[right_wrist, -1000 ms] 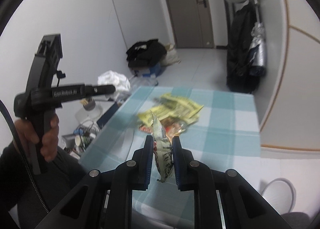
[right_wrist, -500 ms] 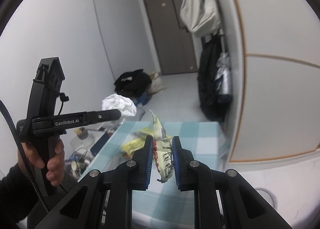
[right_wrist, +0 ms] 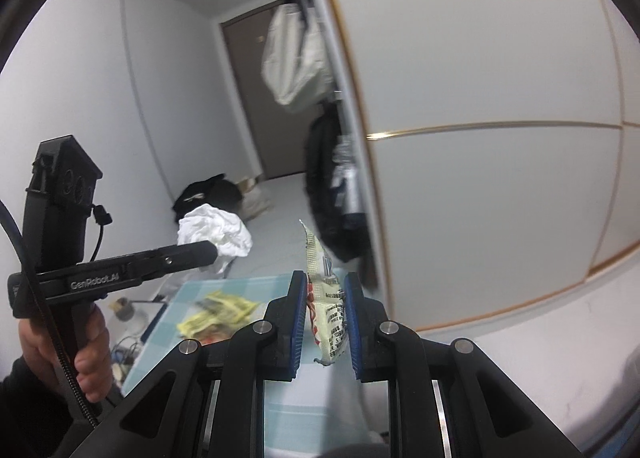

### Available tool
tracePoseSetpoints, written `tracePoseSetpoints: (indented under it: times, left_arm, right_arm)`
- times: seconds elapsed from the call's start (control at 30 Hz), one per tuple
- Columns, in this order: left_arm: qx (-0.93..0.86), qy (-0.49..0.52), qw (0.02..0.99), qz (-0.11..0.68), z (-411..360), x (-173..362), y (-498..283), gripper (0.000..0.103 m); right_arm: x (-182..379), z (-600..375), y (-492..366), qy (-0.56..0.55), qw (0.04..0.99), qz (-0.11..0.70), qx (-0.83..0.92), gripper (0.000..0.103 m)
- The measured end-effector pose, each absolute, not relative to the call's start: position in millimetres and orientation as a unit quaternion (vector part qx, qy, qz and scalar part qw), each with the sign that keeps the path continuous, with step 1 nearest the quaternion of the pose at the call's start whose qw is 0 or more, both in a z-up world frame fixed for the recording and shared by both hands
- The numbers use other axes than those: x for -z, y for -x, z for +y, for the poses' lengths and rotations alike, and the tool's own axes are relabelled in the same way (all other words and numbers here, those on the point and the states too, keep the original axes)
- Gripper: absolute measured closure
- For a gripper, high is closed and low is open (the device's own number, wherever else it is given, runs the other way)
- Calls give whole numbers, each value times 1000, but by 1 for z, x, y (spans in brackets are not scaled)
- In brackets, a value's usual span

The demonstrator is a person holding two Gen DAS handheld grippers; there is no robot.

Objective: Collect trash
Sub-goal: 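Carry tissue in left gripper while right gripper carries candy wrapper toward bin, then open both grippers over the white bin, dropping tissue and candy wrapper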

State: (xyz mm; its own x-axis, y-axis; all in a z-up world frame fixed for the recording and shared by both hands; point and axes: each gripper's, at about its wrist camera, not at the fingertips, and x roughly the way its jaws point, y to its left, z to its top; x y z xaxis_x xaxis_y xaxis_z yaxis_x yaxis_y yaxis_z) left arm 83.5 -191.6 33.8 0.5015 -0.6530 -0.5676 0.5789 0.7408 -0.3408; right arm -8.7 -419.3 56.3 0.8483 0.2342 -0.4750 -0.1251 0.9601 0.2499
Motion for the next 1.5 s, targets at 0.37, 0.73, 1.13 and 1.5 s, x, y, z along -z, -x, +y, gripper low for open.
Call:
tracePoseSetpoints:
  times: [0.37, 0.73, 1.13, 1.5]
  left_arm:
    - [430, 36, 790, 436, -287, 13, -110, 94]
    - [434, -9, 713, 550, -363, 107, -151, 94]
    - [405, -39, 640, 651, -393, 191, -167, 94]
    - [396, -36, 619, 678, -404, 214, -171, 94]
  right_arm:
    - [20, -528, 3, -187, 925, 332, 6, 85]
    - [135, -592, -19, -271, 862, 426, 51, 85]
    - [275, -611, -44, -365, 759, 537, 53, 85]
    - [305, -611, -47, -376, 737, 557, 70, 62]
